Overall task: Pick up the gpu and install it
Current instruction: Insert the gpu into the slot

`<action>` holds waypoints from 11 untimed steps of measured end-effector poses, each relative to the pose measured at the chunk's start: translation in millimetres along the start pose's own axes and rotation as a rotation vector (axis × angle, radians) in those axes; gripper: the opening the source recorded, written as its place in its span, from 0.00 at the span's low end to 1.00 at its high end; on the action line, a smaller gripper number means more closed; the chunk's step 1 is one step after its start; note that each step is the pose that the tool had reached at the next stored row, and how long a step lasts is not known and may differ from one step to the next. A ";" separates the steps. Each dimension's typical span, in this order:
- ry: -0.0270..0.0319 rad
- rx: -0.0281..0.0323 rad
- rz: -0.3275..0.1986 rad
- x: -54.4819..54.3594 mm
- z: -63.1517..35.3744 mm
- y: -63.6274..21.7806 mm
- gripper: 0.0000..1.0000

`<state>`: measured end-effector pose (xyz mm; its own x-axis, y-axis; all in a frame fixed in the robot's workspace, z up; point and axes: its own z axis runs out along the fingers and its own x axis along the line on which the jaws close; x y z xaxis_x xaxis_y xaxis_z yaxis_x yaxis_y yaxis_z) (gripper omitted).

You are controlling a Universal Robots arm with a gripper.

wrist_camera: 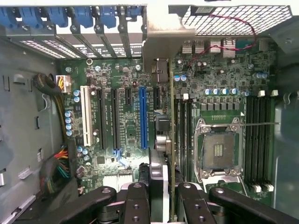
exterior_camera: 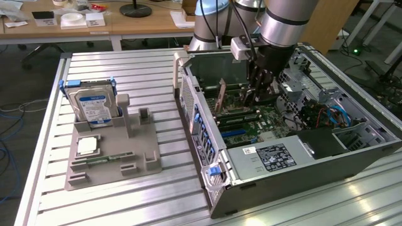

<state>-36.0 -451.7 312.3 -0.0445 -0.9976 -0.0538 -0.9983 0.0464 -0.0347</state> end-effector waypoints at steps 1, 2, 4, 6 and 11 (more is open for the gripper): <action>0.0011 0.0000 0.000 0.0 0.5 0.1 0.28; 0.0012 0.0001 0.000 0.1 1.3 0.7 0.28; 0.0013 -0.0002 0.000 0.4 3.4 3.8 0.28; 0.0014 -0.0011 0.000 1.2 5.1 4.5 0.28; 0.0012 -0.0017 0.000 6.7 8.9 4.8 0.28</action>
<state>-40.8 -457.7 302.9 -0.0448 -0.9976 -0.0526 -0.9984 0.0465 -0.0330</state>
